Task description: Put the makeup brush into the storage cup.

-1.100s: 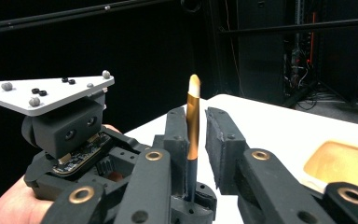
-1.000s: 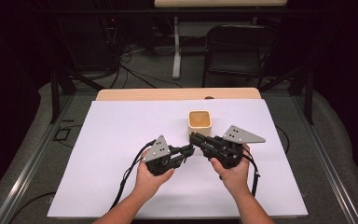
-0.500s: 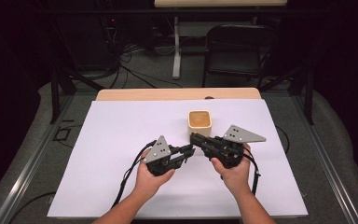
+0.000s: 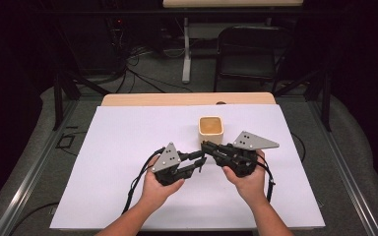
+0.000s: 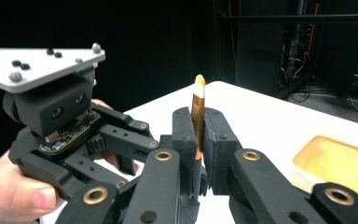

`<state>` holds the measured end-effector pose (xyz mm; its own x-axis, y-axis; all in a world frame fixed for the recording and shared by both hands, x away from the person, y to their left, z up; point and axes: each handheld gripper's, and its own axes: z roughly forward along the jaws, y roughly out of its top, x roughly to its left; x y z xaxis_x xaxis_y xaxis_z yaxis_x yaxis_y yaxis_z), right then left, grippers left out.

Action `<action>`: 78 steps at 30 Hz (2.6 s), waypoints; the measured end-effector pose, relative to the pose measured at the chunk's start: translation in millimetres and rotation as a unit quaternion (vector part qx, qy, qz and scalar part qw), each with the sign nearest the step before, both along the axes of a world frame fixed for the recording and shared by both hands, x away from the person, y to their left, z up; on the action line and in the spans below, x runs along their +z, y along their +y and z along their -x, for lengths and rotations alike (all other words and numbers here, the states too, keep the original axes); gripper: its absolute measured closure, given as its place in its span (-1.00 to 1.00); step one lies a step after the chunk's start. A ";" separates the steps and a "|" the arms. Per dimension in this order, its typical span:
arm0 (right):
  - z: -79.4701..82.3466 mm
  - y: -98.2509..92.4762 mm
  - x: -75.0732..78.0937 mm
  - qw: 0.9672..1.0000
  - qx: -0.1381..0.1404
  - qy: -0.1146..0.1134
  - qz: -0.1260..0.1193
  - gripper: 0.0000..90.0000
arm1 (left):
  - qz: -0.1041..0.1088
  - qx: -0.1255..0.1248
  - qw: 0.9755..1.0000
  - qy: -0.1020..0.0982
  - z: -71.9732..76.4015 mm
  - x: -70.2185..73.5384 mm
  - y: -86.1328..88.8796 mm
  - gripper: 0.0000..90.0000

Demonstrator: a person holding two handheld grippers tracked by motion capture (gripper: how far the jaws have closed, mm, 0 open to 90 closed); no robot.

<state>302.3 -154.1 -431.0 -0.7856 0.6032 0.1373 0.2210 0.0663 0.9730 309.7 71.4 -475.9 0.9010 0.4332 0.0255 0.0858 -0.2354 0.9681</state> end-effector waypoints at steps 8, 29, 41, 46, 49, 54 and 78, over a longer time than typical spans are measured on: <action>2.2 5.4 0.1 1.000 0.004 -0.008 0.024 0.87 | 0.001 -0.001 1.000 -0.001 -0.5 3.2 -2.9 0.73; 4.5 6.1 0.8 1.000 0.006 -0.016 0.021 0.87 | 0.010 0.006 1.000 0.008 -1.7 6.7 0.6 0.68; 4.7 6.9 0.8 1.000 0.008 -0.016 0.022 0.87 | 0.021 -0.004 1.000 0.015 -1.3 7.4 0.4 0.78; 4.4 7.8 0.0 1.000 0.009 -0.016 0.023 0.87 | 0.020 -0.006 1.000 0.015 -1.6 7.1 0.4 0.82; 4.4 7.9 -0.1 1.000 0.010 -0.016 0.023 0.87 | 0.019 -0.006 1.000 0.017 -1.8 7.3 0.9 0.83; 4.9 8.2 0.0 0.999 0.008 -0.019 0.024 0.87 | 0.021 -0.005 1.000 0.019 -2.1 7.1 0.7 0.84; 5.6 0.9 3.5 0.999 0.000 -0.030 0.011 0.35 | 0.036 0.008 0.999 0.023 -8.8 7.6 4.2 0.84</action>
